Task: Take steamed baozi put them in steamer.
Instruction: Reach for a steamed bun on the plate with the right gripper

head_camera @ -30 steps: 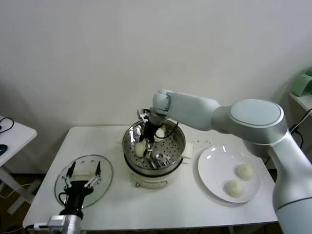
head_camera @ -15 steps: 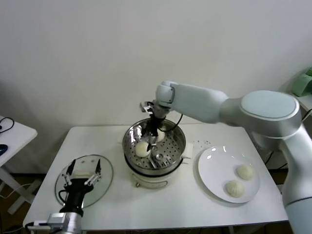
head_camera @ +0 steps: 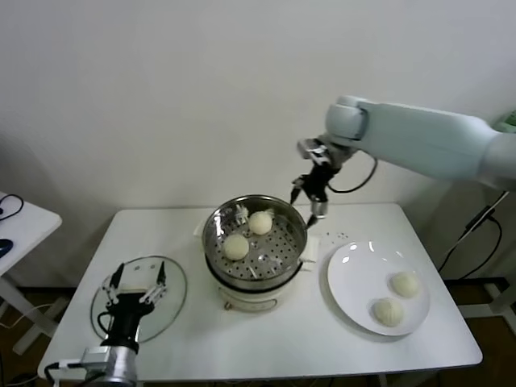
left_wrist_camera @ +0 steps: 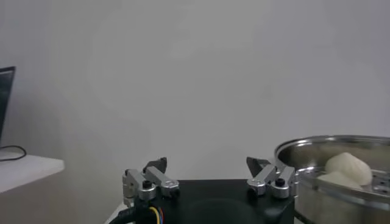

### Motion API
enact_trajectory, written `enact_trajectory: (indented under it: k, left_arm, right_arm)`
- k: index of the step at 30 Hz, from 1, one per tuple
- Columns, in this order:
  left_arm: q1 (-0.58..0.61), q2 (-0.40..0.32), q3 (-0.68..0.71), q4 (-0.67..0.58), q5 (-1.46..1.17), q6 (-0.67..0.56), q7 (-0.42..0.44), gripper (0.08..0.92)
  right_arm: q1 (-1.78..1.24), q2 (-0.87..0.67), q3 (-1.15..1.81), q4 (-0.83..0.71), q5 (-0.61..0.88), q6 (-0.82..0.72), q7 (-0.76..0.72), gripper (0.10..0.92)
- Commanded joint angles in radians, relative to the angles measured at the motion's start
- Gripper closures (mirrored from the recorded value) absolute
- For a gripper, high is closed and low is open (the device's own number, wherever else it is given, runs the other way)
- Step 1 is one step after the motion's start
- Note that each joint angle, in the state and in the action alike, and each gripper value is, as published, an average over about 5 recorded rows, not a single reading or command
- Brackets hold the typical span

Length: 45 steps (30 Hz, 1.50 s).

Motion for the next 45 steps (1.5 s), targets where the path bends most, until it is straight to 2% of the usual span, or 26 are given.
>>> enact_trajectory:
  k: [1, 8, 15, 22, 45]
  left_arm:
    - [-0.013, 0.017, -0.035, -0.003, -0.015, 0.013, -0.015, 0.177]
    - [-0.011, 0.008, -0.02, -0.001, 0.009, 0.019, -0.014, 0.177]
    - [0.0, 0.0, -0.018, 0.008, 0.012, 0.016, -0.013, 0.177]
    - [0.006, 0.004, -0.016, 0.013, 0.015, 0.014, -0.012, 0.177]
    - [0.001, 0.0, -0.013, 0.028, 0.018, 0.021, -0.006, 0.177]
  right_arm:
    - [-0.11, -0.401, 0.09, 0.197, -0.321, 0.054, -0.038, 0.203]
    - [-0.376, -0.523, 0.273, 0.236, -0.44, 0.066, -0.028, 0.203]
    - [-0.615, -0.572, 0.451, 0.245, -0.497, 0.061, -0.01, 0.203]
    - [-0.758, -0.539, 0.551, 0.202, -0.553, 0.069, 0.016, 0.203]
    - [-0.782, -0.401, 0.53, 0.083, -0.617, 0.101, 0.027, 0.203]
